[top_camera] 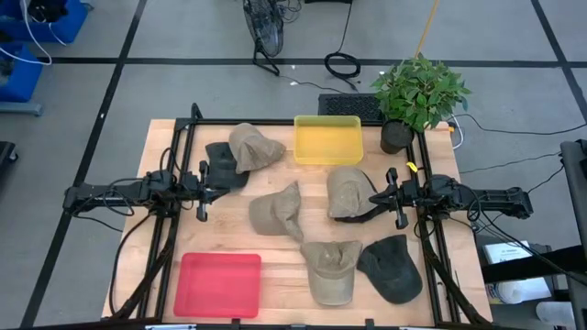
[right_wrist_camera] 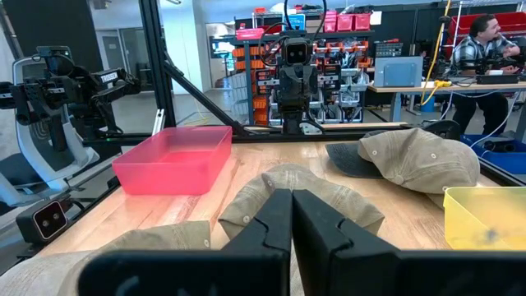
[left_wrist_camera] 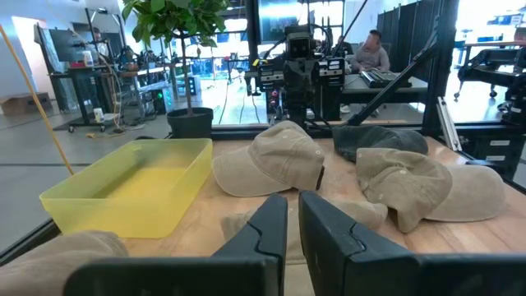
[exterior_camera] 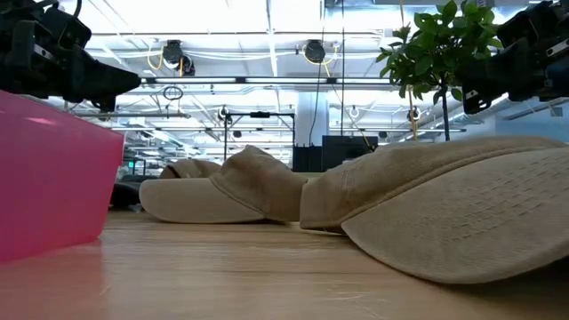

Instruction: Pick & Place hat

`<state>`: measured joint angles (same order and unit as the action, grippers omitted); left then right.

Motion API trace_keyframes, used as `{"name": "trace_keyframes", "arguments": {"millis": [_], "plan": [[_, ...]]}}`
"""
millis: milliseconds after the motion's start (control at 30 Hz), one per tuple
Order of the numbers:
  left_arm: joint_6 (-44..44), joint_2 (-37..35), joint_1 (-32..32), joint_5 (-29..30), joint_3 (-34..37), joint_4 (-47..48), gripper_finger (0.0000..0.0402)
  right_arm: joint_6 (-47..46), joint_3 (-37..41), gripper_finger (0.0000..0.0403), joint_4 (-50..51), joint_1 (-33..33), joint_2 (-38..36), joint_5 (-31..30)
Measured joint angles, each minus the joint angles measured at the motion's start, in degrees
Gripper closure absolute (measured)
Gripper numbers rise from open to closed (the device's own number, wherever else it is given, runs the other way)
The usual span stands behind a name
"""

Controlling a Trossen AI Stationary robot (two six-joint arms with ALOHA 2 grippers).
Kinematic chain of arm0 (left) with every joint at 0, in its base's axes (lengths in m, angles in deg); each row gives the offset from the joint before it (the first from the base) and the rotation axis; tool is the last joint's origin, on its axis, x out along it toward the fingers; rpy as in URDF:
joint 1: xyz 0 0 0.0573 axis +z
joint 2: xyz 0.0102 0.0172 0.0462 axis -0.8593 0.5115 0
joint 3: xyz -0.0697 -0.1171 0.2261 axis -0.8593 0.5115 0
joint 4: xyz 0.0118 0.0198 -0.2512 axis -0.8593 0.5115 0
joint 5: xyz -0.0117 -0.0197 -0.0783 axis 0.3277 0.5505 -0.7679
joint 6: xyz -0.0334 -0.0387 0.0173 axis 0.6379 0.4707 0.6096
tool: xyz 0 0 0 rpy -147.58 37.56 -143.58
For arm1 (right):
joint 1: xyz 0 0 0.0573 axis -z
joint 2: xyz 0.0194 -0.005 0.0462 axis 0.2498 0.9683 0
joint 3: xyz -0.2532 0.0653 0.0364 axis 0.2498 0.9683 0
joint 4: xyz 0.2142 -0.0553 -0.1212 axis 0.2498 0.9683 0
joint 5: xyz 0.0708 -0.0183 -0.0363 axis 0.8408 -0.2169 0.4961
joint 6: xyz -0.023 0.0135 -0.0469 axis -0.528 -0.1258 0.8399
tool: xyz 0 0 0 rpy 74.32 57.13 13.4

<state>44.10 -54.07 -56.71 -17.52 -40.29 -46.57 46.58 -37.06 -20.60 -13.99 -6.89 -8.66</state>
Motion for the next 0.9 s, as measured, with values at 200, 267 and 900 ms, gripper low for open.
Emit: {"name": "trace_keyframes", "arguments": {"millis": [200,267,900], "plan": [[0.0,0.0,0.0,0.0,0.0,0.0,0.0364,0.0,0.0,0.0403,-1.5,0.0,0.0,0.1],[0.0,0.0,0.0,0.0,0.0,0.0,0.0364,0.0,0.0,0.0403,-2.1,0.0,0.0,0.1],[0.0,0.0,0.0,0.0,0.0,0.0,0.0364,-2.3,-0.1,0.0403,-10.2,-0.1,4.1,-14.1]]}}
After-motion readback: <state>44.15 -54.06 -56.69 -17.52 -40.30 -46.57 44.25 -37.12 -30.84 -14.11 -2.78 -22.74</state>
